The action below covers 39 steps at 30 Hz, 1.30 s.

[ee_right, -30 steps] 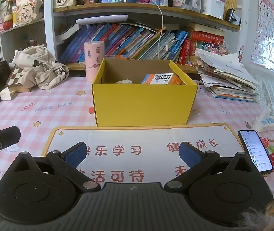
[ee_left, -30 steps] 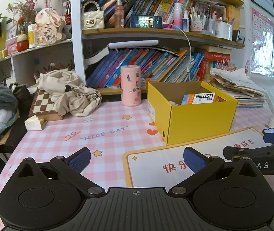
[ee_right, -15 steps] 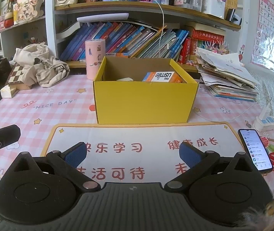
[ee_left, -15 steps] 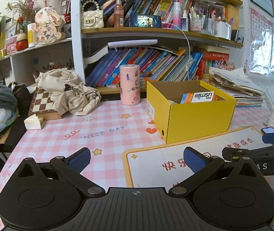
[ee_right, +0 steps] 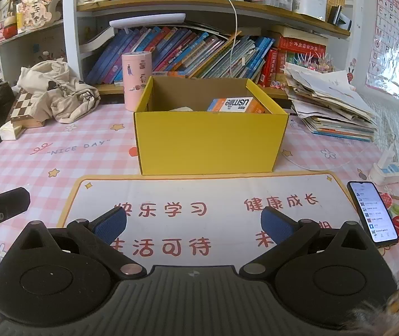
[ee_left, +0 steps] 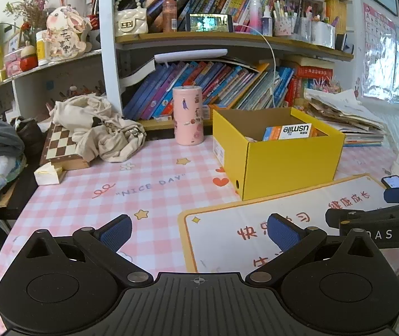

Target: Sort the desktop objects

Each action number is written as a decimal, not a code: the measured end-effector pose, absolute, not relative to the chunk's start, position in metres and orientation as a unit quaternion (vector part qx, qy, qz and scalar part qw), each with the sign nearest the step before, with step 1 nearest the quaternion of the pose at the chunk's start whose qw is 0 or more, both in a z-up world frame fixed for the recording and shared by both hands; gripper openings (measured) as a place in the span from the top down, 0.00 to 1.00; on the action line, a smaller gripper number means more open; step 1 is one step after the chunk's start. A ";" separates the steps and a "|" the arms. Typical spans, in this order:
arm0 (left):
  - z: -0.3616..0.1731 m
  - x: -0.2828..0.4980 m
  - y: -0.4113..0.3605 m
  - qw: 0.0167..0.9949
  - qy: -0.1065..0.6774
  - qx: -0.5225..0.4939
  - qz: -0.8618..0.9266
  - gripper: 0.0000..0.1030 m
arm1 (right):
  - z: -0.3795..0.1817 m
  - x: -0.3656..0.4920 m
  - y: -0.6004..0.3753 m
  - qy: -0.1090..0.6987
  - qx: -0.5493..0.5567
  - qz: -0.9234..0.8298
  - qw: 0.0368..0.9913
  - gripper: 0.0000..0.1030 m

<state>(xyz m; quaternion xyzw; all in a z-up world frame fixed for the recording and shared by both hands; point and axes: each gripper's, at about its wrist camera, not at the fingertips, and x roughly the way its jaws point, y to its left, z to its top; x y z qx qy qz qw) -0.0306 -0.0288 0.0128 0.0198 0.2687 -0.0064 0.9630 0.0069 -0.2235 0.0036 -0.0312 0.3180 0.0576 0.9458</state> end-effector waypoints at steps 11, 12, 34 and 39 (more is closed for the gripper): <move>0.012 -0.030 -0.027 0.961 0.275 0.017 -0.009 0.00 | 0.002 0.006 -0.224 0.323 -0.032 0.057 0.944 0.00; 0.012 -0.030 -0.027 0.961 0.276 0.014 -0.010 0.00 | 0.002 0.006 -0.224 0.323 -0.032 0.057 0.944 0.00; 0.012 -0.031 -0.024 0.962 0.272 0.006 -0.017 0.00 | 0.000 0.008 -0.220 0.328 -0.037 0.059 0.942 0.00; 0.012 -0.029 -0.024 0.962 0.272 0.006 -0.021 0.00 | -0.001 0.009 -0.218 0.330 -0.040 0.059 0.941 0.00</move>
